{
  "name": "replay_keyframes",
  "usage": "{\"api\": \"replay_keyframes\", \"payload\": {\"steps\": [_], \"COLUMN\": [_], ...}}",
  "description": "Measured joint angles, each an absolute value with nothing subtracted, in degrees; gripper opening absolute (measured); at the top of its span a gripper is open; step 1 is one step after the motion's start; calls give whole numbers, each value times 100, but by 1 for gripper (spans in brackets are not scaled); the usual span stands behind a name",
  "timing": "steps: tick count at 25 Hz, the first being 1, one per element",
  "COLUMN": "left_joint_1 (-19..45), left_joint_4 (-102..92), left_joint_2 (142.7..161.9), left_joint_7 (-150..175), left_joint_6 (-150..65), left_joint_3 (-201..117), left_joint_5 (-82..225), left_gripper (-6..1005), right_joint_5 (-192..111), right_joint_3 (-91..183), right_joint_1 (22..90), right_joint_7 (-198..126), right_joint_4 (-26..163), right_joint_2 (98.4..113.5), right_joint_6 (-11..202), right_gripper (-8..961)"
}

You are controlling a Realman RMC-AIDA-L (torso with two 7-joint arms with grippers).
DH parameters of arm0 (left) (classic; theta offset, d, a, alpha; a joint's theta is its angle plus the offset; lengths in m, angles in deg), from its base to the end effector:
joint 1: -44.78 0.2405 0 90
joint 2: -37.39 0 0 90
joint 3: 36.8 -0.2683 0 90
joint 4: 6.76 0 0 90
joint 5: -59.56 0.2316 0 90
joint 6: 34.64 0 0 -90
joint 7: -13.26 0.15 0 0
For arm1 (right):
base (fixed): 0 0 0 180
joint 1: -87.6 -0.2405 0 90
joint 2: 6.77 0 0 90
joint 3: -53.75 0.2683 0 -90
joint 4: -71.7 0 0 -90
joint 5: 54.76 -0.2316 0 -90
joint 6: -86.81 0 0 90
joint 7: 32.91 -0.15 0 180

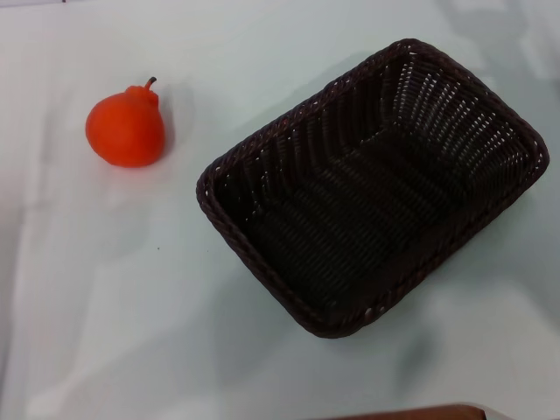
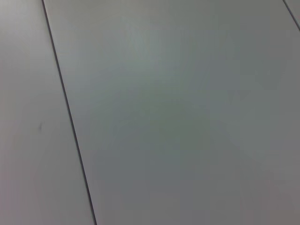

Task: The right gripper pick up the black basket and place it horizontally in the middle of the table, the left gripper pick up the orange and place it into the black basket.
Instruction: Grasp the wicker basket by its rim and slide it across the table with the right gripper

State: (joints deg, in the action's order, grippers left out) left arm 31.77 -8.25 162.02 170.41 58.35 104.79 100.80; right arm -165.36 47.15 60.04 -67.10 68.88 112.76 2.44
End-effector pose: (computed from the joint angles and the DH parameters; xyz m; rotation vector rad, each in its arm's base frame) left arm -0.3755 0.2417 -0.0116 -1.3378 -0.5653 -0.9676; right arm 0.3481 0.3466 0.0301 -0.6141 -1.4377 -1.4374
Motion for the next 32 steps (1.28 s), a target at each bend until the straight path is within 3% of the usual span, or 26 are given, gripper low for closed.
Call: {"api": "replay_keyframes", "payload": {"steps": [14, 24, 30, 32], "left_joint_1": [3135, 3116, 3099, 3092], "left_joint_4": [-825, -896, -905, -924], "left_joint_2": [16185, 16164, 16163, 16158], "left_joint_7": [17047, 17054, 17066, 17067], "left_joint_6": [5796, 5777, 5718, 5692], "left_joint_3": [10496, 10549, 10609, 10614], "left_joint_5": [10048, 10042, 10043, 10043], "left_gripper": [889, 888, 887, 887], "right_joint_5": [-16498, -12914, -10258, -9449], "right_joint_3": [4174, 2645, 2343, 2242], "right_joint_1": [6071, 6234, 5603, 5343], "right_joint_7": [-7625, -13918, -16887, -17406], "right_joint_4": [6386, 2082, -6, -414], "right_joint_2": [11238, 11190, 10882, 10861], "right_joint_6": [421, 924, -955, -1354], "right_gripper": [920, 894, 885, 885]}}
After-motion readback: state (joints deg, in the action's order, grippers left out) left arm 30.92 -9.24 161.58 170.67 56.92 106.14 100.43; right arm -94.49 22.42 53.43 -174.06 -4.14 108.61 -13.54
